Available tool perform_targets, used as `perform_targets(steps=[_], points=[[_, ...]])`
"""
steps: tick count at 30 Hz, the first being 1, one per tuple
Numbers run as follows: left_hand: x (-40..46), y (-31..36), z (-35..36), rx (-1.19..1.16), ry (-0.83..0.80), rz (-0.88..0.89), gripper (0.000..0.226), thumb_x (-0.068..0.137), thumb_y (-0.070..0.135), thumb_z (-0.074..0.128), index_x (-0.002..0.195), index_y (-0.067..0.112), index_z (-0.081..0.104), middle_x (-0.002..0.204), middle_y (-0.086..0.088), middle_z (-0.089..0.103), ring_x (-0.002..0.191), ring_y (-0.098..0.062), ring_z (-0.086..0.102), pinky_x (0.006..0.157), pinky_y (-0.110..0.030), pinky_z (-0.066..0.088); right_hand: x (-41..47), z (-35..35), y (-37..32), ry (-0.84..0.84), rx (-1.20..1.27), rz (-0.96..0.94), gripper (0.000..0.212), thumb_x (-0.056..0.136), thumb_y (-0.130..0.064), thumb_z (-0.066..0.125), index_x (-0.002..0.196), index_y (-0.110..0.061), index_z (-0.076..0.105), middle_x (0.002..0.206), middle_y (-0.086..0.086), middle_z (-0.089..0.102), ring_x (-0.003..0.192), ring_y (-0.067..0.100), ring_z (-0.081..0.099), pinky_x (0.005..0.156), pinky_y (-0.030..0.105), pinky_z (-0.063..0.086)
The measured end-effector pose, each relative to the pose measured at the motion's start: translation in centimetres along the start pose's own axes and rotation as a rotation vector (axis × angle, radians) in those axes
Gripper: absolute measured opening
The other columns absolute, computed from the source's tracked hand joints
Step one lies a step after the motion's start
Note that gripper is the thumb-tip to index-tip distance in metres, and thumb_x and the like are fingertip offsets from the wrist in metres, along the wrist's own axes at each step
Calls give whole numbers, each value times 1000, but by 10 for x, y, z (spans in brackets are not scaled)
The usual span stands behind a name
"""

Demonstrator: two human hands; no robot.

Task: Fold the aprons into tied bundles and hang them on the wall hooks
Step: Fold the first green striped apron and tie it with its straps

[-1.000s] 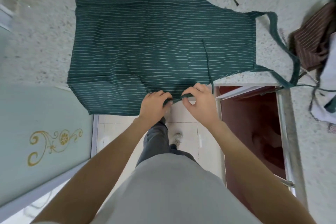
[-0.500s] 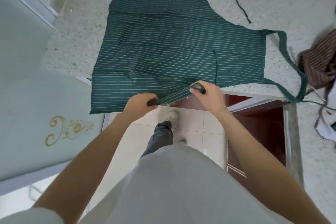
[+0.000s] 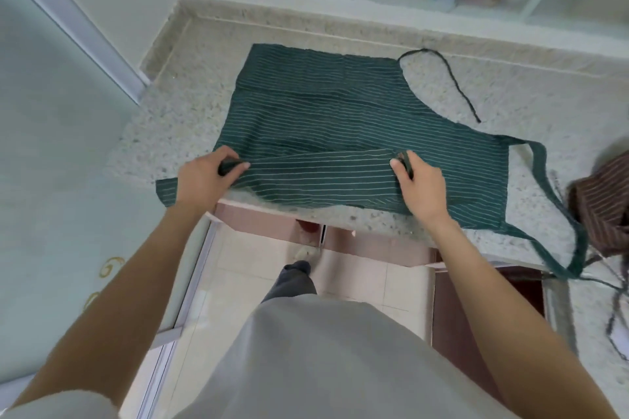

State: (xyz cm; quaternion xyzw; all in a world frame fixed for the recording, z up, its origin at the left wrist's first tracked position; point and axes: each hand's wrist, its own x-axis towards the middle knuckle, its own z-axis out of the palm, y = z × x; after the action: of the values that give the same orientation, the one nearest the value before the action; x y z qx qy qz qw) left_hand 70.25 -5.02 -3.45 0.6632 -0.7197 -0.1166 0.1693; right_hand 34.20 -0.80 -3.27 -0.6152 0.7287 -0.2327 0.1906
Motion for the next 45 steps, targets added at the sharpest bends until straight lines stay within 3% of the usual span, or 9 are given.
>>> perform_targets(steps=[5,10,15,19,22,27,35,40,45], points=[[109,12,-10,49,60,219,16,91,28,58,98,16,65,85,-6,71,73,-27,65,57,-30,45,88,-14,-6,89,-192,28,36,99,-39,37,102,-7,53,71,13,59,65,33,55,54,37,42],[225,20,-6,216,167,419,19,90,28,55,92,15,69,74,-5,70,71,-27,60,51,-28,42,171,-25,-9,168,-224,75,32,100,-31,39,98,-2,52,73,19,60,64,34,54,51,33,32],[321,31,18,289,75,499,22,94,27,51,95,10,65,80,-9,70,76,-29,57,67,-36,45,248,-21,-1,174,-251,167,28,100,-27,41,103,-3,55,83,20,64,71,37,59,55,34,38],[371,30,56,314,-92,434,22,97,25,44,99,10,60,82,-12,69,78,-30,59,72,-37,42,296,-7,10,102,-185,249,26,99,-23,42,104,-1,56,93,21,65,81,37,59,65,37,43],[394,22,86,330,-201,349,23,99,26,41,104,10,56,84,-12,69,80,-30,60,73,-37,43,329,11,20,21,-178,290,25,99,-22,42,107,-2,56,96,22,65,85,38,59,64,34,39],[407,5,122,322,-353,286,32,97,34,40,116,15,56,107,-7,67,101,-27,59,90,-39,35,364,40,39,-159,-266,365,32,100,-26,38,123,-6,49,97,22,64,85,38,60,65,37,45],[409,-21,145,286,-166,337,13,90,20,58,95,12,67,88,-7,71,77,-26,65,91,-36,34,389,58,49,-213,-482,373,23,96,-29,48,105,-9,56,93,18,65,83,35,61,59,33,42],[419,-23,151,297,-183,234,22,91,33,57,94,12,65,89,-9,68,82,-31,62,85,-41,39,390,69,52,-159,-512,418,25,97,-27,46,111,-7,51,92,20,64,80,37,61,59,34,39],[417,-16,153,345,-73,230,24,91,32,55,103,12,57,107,-11,60,103,-32,50,100,-48,30,377,76,56,-27,-392,420,28,96,-19,48,120,-6,46,91,22,64,78,37,60,59,36,40]])
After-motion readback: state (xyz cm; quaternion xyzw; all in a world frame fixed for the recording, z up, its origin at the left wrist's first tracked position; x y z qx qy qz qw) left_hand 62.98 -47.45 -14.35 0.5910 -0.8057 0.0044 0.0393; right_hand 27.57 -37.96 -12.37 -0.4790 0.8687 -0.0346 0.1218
